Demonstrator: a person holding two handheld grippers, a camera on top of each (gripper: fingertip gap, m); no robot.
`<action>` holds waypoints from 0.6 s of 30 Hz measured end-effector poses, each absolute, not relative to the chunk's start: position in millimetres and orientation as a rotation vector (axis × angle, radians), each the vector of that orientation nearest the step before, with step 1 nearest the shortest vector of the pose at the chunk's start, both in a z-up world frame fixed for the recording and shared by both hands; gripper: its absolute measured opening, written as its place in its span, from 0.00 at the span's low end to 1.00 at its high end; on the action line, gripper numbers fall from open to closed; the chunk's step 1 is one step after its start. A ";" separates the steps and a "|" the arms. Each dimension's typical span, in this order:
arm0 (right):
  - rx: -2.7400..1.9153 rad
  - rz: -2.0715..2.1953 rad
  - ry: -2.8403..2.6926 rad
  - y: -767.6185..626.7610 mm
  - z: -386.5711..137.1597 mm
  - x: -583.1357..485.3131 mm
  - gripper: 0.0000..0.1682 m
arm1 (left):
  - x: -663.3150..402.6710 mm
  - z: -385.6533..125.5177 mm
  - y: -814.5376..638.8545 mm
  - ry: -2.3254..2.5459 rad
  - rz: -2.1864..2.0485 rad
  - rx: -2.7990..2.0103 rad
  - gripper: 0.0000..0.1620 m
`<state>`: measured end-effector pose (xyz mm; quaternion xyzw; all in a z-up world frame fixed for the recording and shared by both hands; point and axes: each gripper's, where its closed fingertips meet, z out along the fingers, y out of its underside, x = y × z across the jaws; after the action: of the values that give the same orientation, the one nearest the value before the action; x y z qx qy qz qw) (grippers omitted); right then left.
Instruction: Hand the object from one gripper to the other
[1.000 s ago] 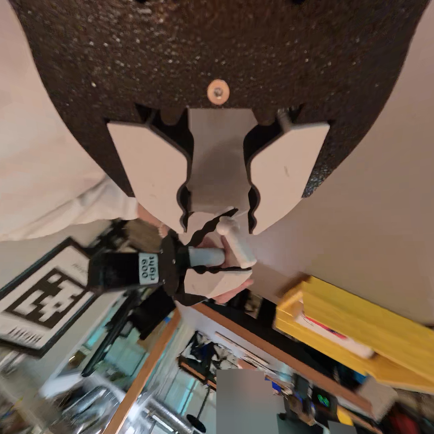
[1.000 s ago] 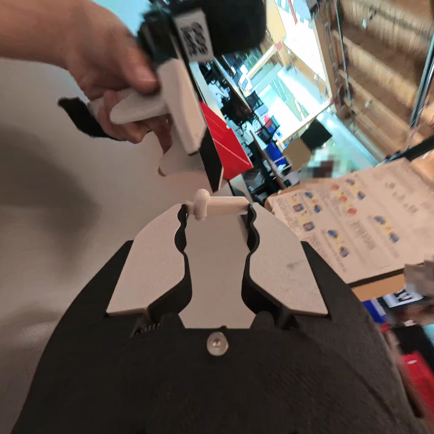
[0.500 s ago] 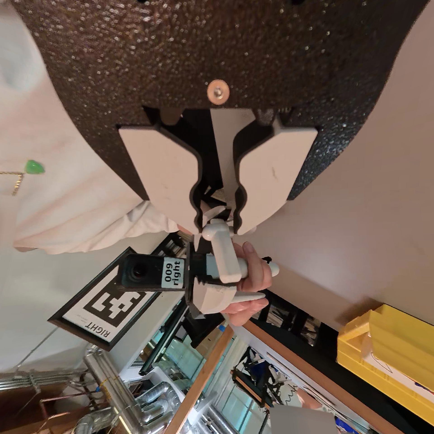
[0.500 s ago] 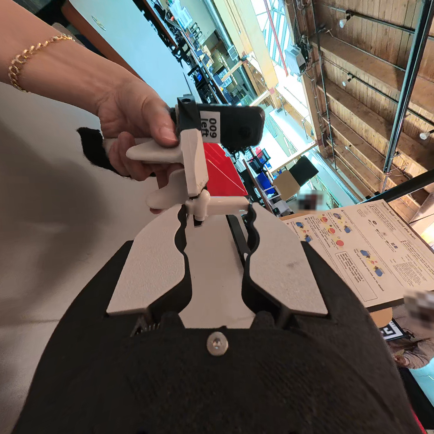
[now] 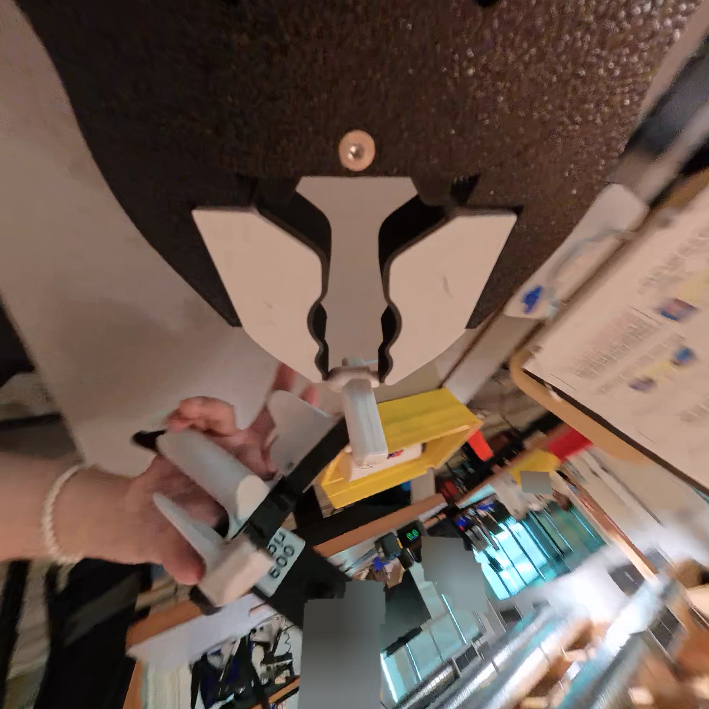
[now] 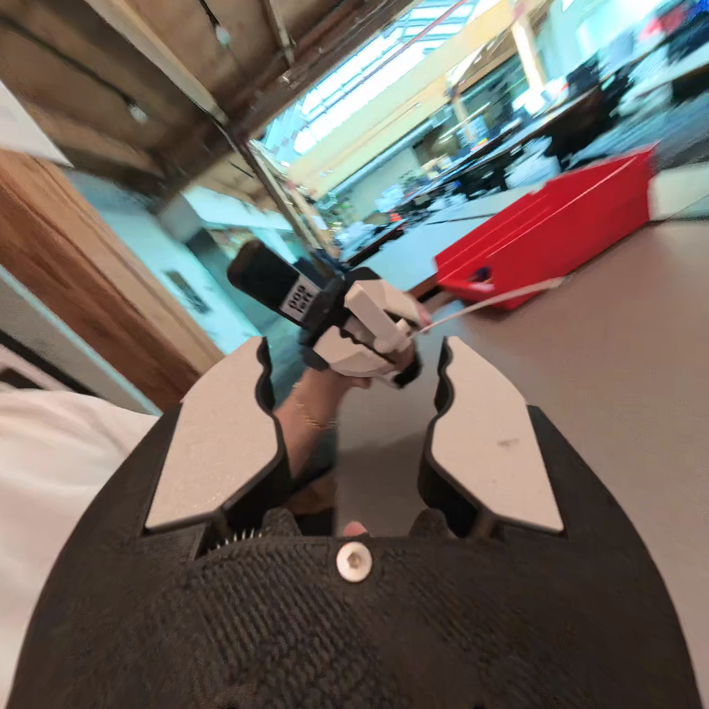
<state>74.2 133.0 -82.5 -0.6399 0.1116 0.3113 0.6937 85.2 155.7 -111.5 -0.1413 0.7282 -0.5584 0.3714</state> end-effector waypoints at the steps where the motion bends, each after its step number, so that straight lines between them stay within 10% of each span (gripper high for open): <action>1: -1.406 0.816 0.290 133.9 -84.5 70.7 0.44 | 85.0 -109.6 154.5 1.836 -1.368 -0.300 0.15; 18: -1.384 1.104 0.322 143.4 -103.9 56.2 0.31 | 78.0 -123.1 131.2 1.832 -1.171 -0.010 0.15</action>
<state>56.2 143.4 -103.9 -0.6023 0.1401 0.4804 0.6219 78.0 131.2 -123.1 -0.0040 0.7460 -0.4768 0.4648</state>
